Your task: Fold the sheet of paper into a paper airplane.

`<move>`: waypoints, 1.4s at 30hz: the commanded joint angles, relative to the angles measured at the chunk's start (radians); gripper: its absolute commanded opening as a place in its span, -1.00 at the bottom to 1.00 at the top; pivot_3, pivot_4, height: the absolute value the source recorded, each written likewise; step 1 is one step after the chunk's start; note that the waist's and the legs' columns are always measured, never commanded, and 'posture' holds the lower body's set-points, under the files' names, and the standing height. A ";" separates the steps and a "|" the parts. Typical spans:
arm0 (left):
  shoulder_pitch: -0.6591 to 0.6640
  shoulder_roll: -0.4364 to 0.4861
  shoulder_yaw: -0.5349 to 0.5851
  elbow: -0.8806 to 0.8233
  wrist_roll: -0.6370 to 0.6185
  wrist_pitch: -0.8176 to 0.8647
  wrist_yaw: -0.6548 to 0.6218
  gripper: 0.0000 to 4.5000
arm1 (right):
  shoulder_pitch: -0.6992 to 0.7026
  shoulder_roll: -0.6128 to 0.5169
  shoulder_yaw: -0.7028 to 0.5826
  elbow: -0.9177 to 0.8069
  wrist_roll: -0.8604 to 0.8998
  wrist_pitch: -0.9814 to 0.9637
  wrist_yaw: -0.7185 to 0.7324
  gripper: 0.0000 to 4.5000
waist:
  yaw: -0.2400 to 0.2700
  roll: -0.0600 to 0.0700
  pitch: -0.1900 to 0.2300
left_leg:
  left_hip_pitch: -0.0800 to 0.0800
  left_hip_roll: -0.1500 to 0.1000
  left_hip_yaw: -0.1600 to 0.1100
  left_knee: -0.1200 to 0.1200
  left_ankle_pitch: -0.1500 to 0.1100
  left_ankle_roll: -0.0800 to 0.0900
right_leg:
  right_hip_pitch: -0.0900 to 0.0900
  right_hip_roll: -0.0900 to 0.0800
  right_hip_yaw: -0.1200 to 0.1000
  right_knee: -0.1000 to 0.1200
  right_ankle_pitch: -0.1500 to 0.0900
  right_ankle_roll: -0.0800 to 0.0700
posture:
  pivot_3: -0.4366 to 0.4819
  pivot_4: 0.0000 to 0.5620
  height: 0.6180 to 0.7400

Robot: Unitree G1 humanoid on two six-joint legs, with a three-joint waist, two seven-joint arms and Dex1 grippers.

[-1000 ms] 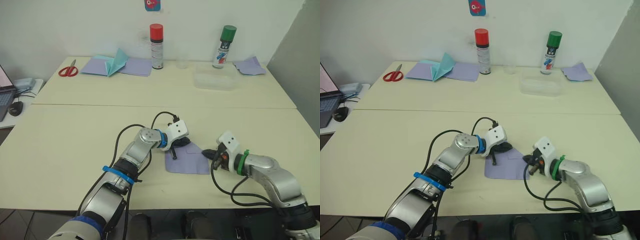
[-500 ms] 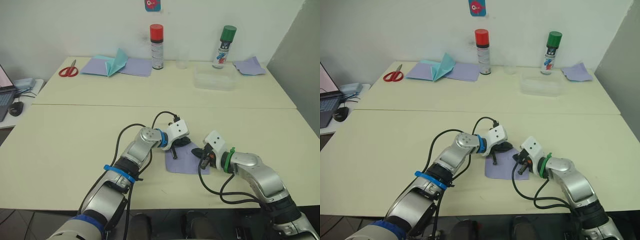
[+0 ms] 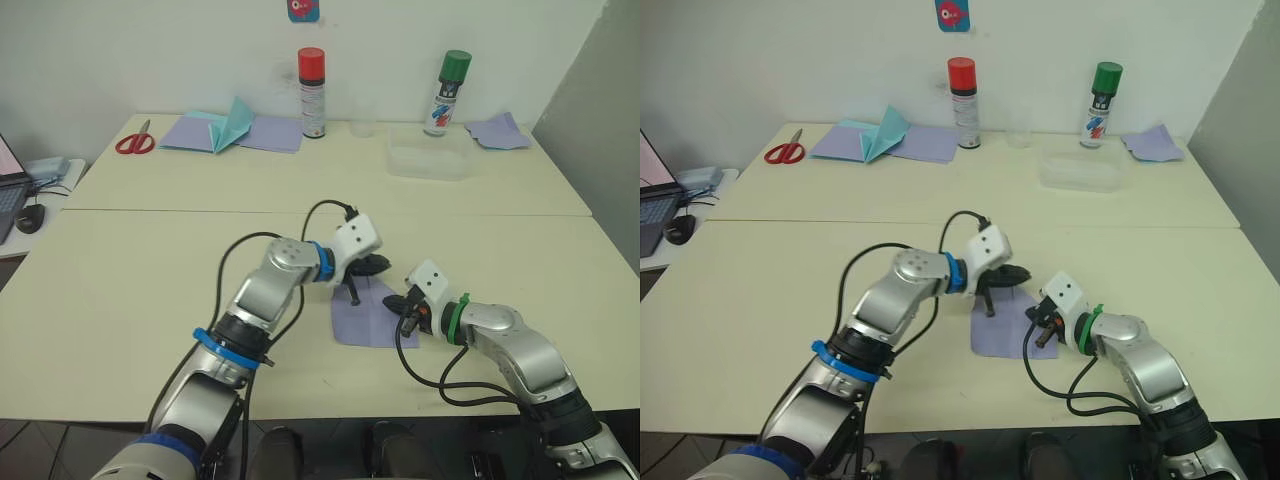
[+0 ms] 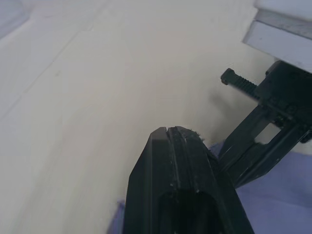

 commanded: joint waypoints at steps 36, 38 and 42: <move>0.041 0.087 0.155 0.154 0.014 -0.205 0.137 -1.00 | -0.019 0.020 0.023 0.060 -0.029 0.057 -0.052 -0.99 | -0.006 0.001 -0.001 | 0.000 0.002 0.001 0.008 0.000 0.000 | 0.000 0.000 0.002 0.002 0.005 0.006 | -0.05 -0.47 1.00; 0.061 0.112 0.209 0.112 -0.032 -0.186 0.134 -1.00 | -0.020 0.021 0.024 0.060 -0.029 0.057 -0.051 -0.99 | -0.005 0.001 -0.001 | 0.000 0.002 0.001 0.008 0.000 0.000 | 0.000 0.000 0.002 0.002 0.005 0.006 | -0.05 -0.47 1.00; 0.131 0.138 0.289 -0.005 -0.166 -0.062 0.071 -0.82 | -0.022 0.020 0.027 0.058 -0.027 0.058 -0.046 -1.00 | -0.004 0.001 -0.001 | 0.000 0.002 0.001 0.008 0.000 0.000 | 0.000 0.000 0.003 0.001 0.005 0.005 | -0.05 -0.47 1.00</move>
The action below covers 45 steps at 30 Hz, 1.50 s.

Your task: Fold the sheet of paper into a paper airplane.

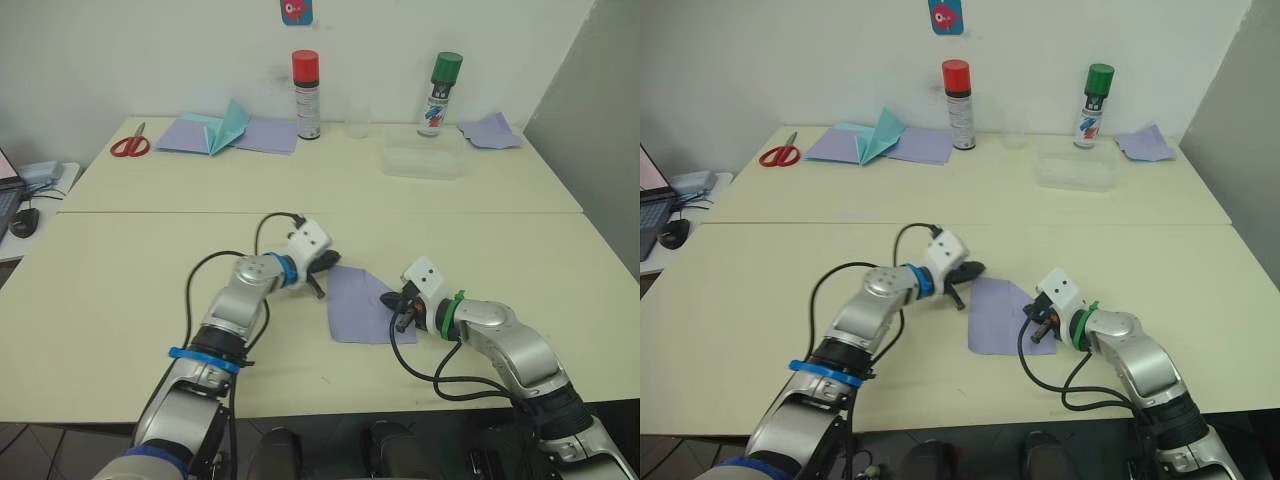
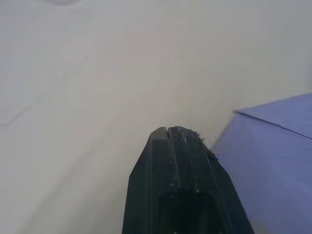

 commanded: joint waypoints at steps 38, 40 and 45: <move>0.125 0.034 -0.154 -0.243 -0.092 0.078 -0.088 -0.98 | 0.024 -0.013 0.022 0.020 -0.028 0.031 -0.008 -1.00 | 0.003 0.000 0.000 | 0.000 -0.001 0.000 0.001 0.000 0.000 | 0.000 -0.001 0.001 -0.001 0.000 0.000 | -0.05 -0.47 1.00; 0.127 0.050 -0.188 -0.240 -0.065 0.053 -0.108 -0.98 | 0.025 -0.013 0.021 0.019 -0.028 0.032 -0.008 -1.00 | 0.003 0.000 0.000 | 0.000 0.000 0.000 0.001 0.000 0.000 | 0.000 -0.001 0.001 -0.001 0.000 0.000 | -0.05 -0.47 1.00; 0.125 0.055 -0.240 -0.201 -0.014 0.015 -0.119 -0.98 | 0.025 -0.012 0.020 0.018 -0.028 0.033 -0.009 -1.00 | 0.003 0.000 0.000 | -0.001 0.000 0.000 0.000 0.000 0.000 | 0.000 -0.001 0.002 -0.002 0.000 -0.001 | -0.05 -0.47 1.00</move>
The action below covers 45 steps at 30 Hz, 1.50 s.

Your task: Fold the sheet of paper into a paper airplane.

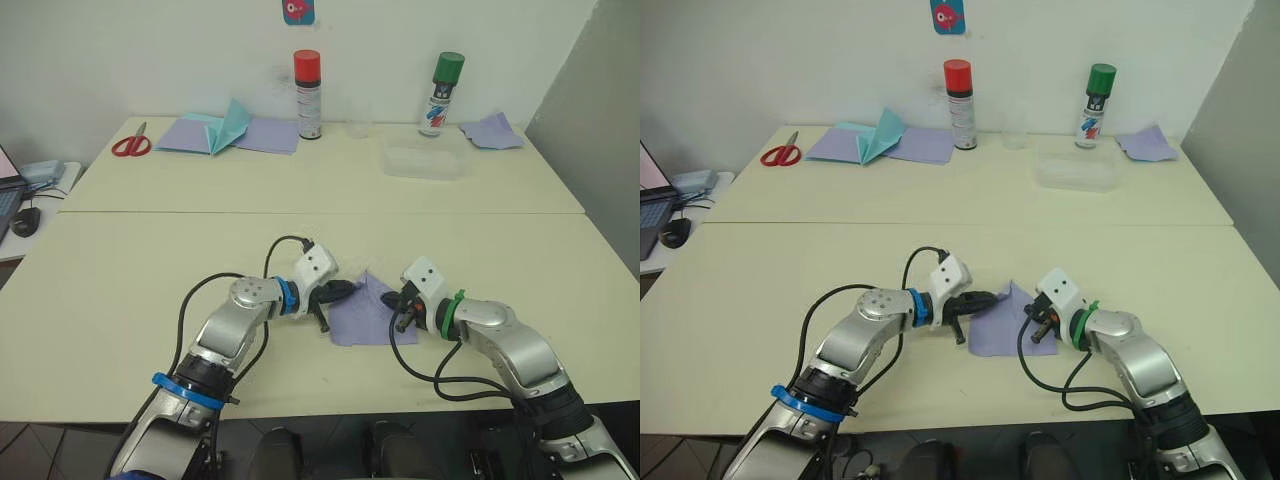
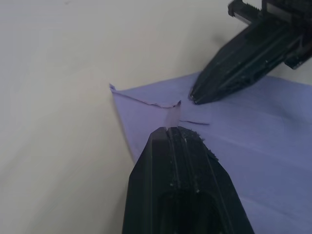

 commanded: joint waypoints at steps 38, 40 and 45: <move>-0.056 -0.008 -0.074 0.123 0.139 -0.102 -0.056 -0.98 | -0.140 0.110 -0.004 0.184 -0.002 -0.070 0.016 -1.00 | 0.001 0.002 0.001 | -0.006 -0.001 0.000 0.001 0.000 0.000 | -0.004 -0.001 -0.002 0.000 0.001 0.001 | -0.05 -0.47 1.00; -0.060 -0.008 -0.076 0.129 0.142 -0.111 -0.057 -0.98 | -0.145 0.113 0.006 0.209 -0.021 -0.084 0.014 -1.00 | 0.001 0.002 0.001 | -0.006 -0.001 0.000 0.001 0.000 0.000 | -0.004 -0.001 -0.002 0.000 0.001 0.001 | -0.05 -0.47 1.00; -0.068 -0.005 -0.083 0.139 0.154 -0.131 -0.062 -0.98 | -0.153 0.101 0.019 0.231 -0.043 -0.090 0.035 -1.00 | 0.001 0.002 0.001 | -0.006 -0.001 0.000 0.002 0.000 0.000 | -0.004 -0.001 -0.002 0.001 0.001 0.002 | -0.05 -0.47 1.00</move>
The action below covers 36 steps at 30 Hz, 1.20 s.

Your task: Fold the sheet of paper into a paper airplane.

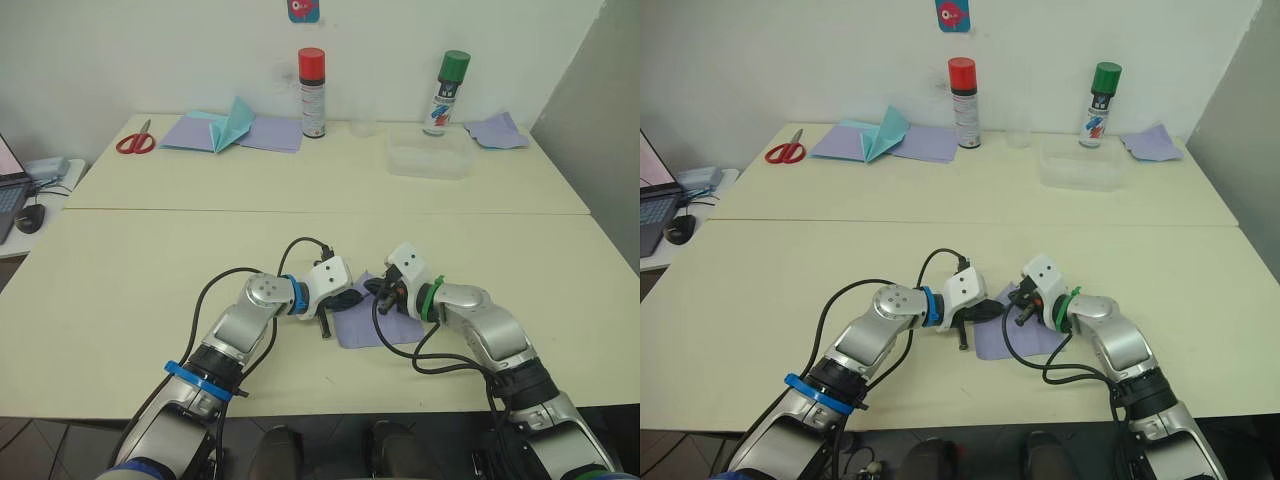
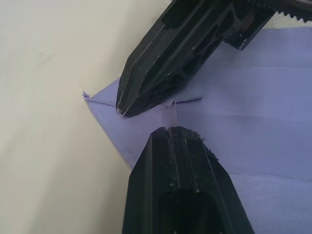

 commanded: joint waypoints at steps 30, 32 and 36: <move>0.080 0.122 0.247 -0.163 -0.215 0.159 -0.051 0.84 | 0.055 -0.028 0.050 -0.038 -0.046 -0.011 0.097 -1.00 | 0.000 0.001 0.000 | -0.001 0.001 0.000 -0.001 0.000 0.000 | -0.001 0.000 -0.001 0.000 -0.001 -0.001 | -0.05 -0.47 1.00; 0.077 0.099 0.238 -0.152 -0.206 0.136 -0.034 0.84 | 0.063 -0.035 0.050 -0.043 -0.048 -0.007 0.100 -1.00 | 0.000 0.001 0.000 | -0.001 0.001 0.000 -0.001 0.000 0.000 | -0.001 0.000 -0.001 0.000 -0.001 -0.001 | -0.05 -0.47 1.00; 0.082 0.070 0.205 -0.109 -0.166 0.046 -0.016 0.42 | 0.077 -0.044 0.048 -0.059 -0.043 0.003 0.102 -1.00 | 0.001 0.001 0.000 | 0.000 0.000 0.000 -0.001 0.000 0.000 | -0.001 0.000 -0.001 0.000 -0.001 -0.001 | -0.05 -0.47 1.00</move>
